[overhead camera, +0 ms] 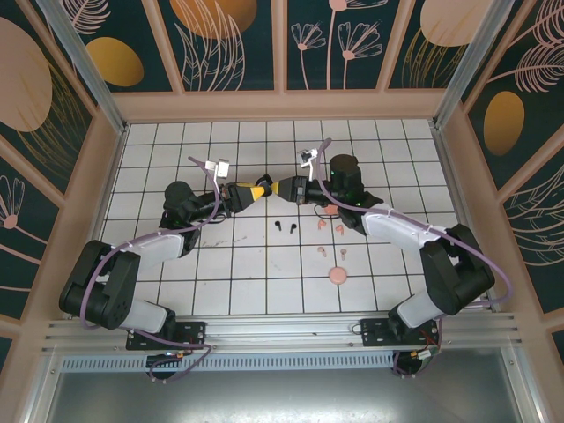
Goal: Insert the wireless bluetooth earbuds into the charging case
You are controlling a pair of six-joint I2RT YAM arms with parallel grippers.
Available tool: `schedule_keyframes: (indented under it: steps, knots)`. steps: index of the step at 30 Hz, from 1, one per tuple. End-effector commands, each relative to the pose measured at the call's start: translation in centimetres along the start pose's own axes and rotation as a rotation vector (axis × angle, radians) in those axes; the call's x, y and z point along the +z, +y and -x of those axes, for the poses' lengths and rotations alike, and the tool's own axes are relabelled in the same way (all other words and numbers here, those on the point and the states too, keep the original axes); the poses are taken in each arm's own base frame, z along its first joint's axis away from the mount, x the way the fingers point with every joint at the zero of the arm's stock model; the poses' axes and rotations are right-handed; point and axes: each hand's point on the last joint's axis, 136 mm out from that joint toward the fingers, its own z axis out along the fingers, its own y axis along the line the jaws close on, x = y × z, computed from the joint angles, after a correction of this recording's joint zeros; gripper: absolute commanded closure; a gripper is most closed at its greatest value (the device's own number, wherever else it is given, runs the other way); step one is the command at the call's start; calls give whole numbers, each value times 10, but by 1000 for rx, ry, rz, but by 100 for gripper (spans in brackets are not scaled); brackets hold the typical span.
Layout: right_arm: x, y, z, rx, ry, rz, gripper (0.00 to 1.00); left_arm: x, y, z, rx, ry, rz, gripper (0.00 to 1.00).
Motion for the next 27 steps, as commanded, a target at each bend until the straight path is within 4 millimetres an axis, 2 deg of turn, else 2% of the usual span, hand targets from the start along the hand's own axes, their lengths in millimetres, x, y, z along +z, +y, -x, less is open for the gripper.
schedule_keyframes:
  steps: [1, 8, 16, 18, 19, 20, 22, 23, 25, 27]
  knots:
    - [6, 18, 14, -49, -19, 64, 76, 3, -13, 9, 47, -13, -45, 100]
    - [13, 23, 19, -56, -14, 77, 80, 4, -10, 5, 37, -7, -39, 100]
    - [13, 23, 19, -61, -13, 68, 100, 5, -7, 4, 31, -9, -29, 100]
    - [12, 22, 20, -60, -19, 59, 100, 5, -2, 3, 19, -11, -12, 100]
    - [12, 20, 21, -58, -23, 50, 100, 6, 1, 3, 10, -14, 2, 95]
    - [13, 19, 22, -57, -23, 45, 100, 5, 5, 3, 6, -19, 20, 85]
    - [14, 15, 24, -60, -19, 23, 100, 4, 18, 5, -10, -38, 88, 57]
    - [14, 11, 24, -59, -12, 4, 100, 3, 23, 6, -10, -44, 118, 48]
    - [12, 3, 27, -73, -1, -41, 100, 1, 31, 8, 4, -46, 181, 35]
    - [7, -9, 31, -88, 11, -94, 100, 0, 34, 11, 35, -29, 238, 28]
